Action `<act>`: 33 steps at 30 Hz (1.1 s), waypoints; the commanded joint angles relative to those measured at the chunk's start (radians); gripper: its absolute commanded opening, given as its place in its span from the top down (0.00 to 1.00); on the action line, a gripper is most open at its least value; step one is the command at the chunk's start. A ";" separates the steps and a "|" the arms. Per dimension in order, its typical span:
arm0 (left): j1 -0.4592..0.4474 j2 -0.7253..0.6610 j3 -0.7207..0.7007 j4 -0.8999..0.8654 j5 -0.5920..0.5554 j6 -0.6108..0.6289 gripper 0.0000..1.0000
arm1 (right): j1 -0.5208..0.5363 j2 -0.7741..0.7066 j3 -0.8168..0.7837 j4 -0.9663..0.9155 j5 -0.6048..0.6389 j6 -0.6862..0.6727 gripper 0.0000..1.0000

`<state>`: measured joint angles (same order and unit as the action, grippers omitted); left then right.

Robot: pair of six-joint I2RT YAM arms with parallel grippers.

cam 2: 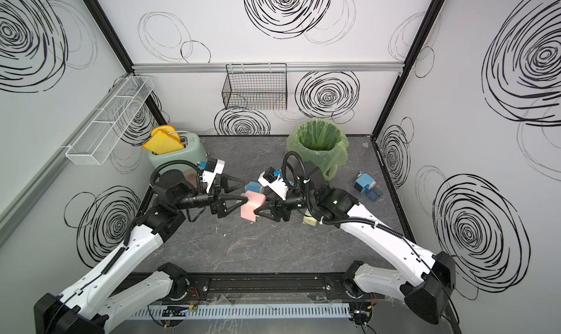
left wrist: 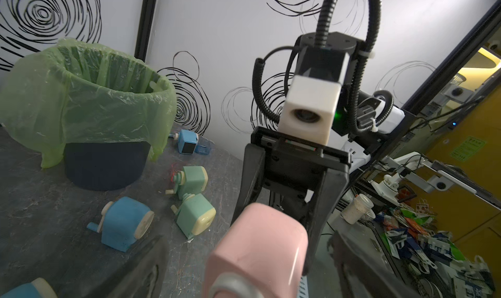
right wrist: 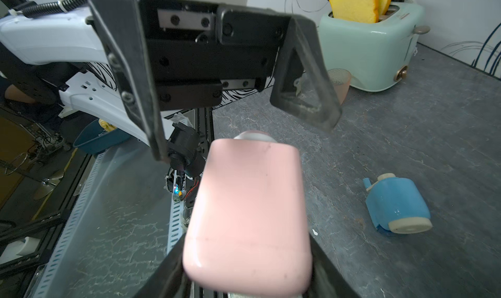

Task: Take out the pencil sharpener tray and clean the shavings
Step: Pick up the pencil sharpener from the center of the board.

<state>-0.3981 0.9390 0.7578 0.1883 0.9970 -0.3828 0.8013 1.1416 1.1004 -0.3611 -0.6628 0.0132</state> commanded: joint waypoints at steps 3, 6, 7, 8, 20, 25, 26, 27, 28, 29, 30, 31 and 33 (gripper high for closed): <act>-0.034 -0.020 0.005 -0.006 0.066 0.056 0.02 | -0.008 -0.041 0.100 -0.060 -0.034 -0.013 0.55; -0.050 -0.021 0.002 -0.008 0.082 0.062 0.00 | -0.014 -0.036 0.147 -0.083 -0.059 -0.019 0.54; -0.056 -0.022 0.001 -0.009 0.083 0.065 0.00 | -0.016 -0.034 0.159 -0.088 -0.058 -0.019 0.54; -0.058 -0.022 0.000 -0.010 0.082 0.066 0.02 | -0.019 -0.034 0.170 -0.092 -0.059 -0.020 0.54; -0.053 -0.038 -0.013 0.061 0.108 0.023 0.65 | -0.048 -0.045 0.150 -0.026 -0.088 0.011 0.44; -0.034 -0.048 -0.038 0.160 0.127 -0.039 0.74 | -0.066 -0.102 0.004 0.148 -0.120 0.063 0.09; -0.032 -0.049 -0.042 0.182 0.132 -0.079 0.75 | -0.069 -0.120 -0.037 0.190 -0.123 0.074 0.05; -0.030 -0.049 -0.044 0.203 0.134 -0.095 0.75 | -0.072 -0.135 -0.074 0.237 -0.124 0.092 0.04; -0.029 -0.046 -0.046 0.216 0.133 -0.104 0.75 | -0.075 -0.142 -0.101 0.273 -0.127 0.108 0.03; -0.028 -0.044 -0.044 0.226 0.132 -0.113 0.75 | -0.078 -0.148 -0.127 0.312 -0.130 0.127 0.03; -0.027 -0.043 -0.044 0.238 0.135 -0.122 0.76 | -0.079 -0.150 -0.151 0.347 -0.134 0.143 0.02; -0.024 -0.042 -0.046 0.255 0.139 -0.135 0.77 | -0.080 -0.151 -0.168 0.368 -0.133 0.151 0.01; -0.019 -0.041 -0.055 0.302 0.138 -0.171 0.78 | -0.082 -0.150 -0.200 0.416 -0.125 0.170 0.01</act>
<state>-0.4286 0.9085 0.7082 0.3309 1.1084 -0.4873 0.7265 1.0058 0.9298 -0.0998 -0.7692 0.1329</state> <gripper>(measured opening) 0.585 0.988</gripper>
